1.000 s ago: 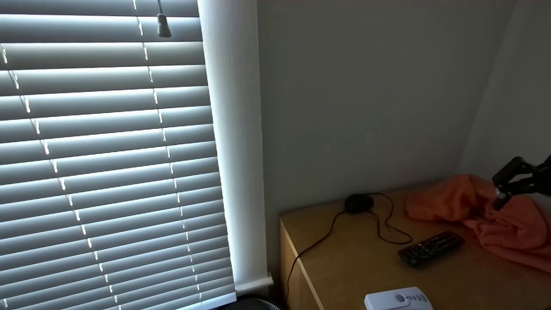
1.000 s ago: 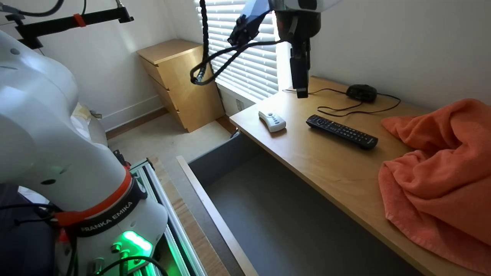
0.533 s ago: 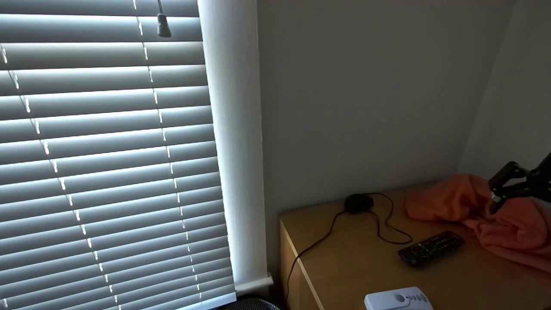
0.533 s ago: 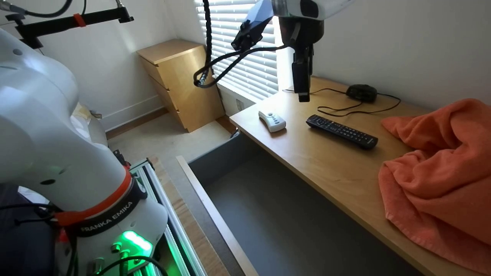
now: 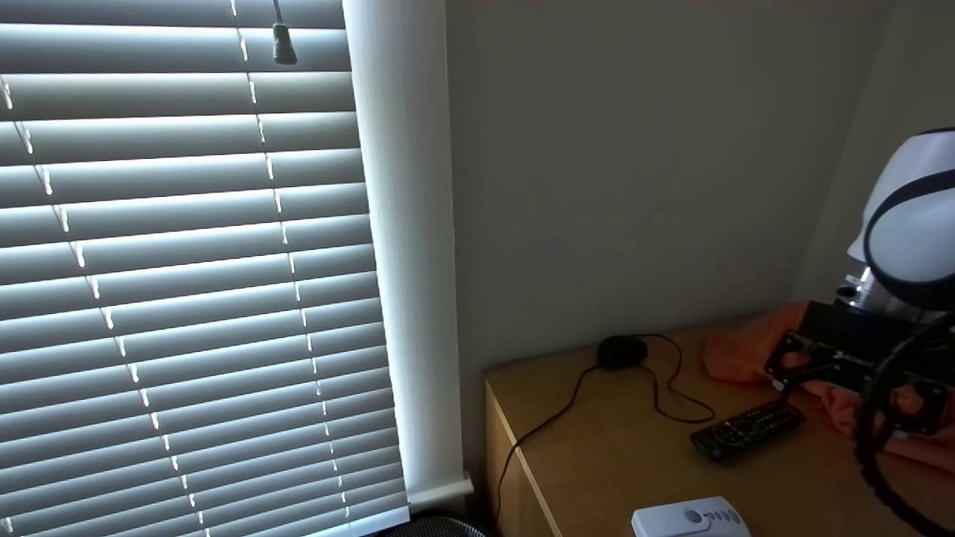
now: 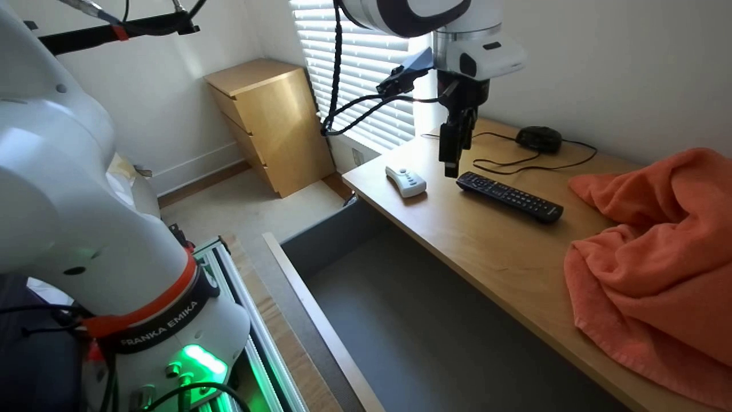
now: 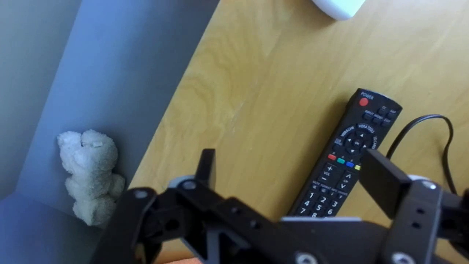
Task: Turn the black remote ninety degrees clockwise
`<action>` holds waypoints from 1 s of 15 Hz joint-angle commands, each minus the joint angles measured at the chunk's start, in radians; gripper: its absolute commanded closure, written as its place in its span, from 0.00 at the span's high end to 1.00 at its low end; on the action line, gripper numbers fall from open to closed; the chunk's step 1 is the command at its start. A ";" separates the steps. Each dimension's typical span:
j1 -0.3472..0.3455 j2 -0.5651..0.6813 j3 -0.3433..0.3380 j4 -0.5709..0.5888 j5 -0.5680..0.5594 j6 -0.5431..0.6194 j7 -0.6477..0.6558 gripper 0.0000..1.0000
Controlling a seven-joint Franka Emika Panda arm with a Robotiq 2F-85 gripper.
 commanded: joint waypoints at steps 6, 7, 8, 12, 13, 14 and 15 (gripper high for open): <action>0.074 0.330 -0.067 0.302 0.074 -0.014 0.061 1.00; 0.070 0.355 -0.071 0.322 0.092 0.006 0.050 1.00; 0.064 0.376 -0.072 0.344 0.113 -0.001 0.046 1.00; 0.077 0.438 -0.107 0.403 0.135 0.005 0.085 1.00; 0.079 0.446 -0.113 0.411 0.136 -0.003 0.094 1.00; 0.080 0.456 -0.117 0.419 0.141 0.000 0.106 1.00; 0.078 0.466 -0.115 0.426 0.150 0.000 0.108 1.00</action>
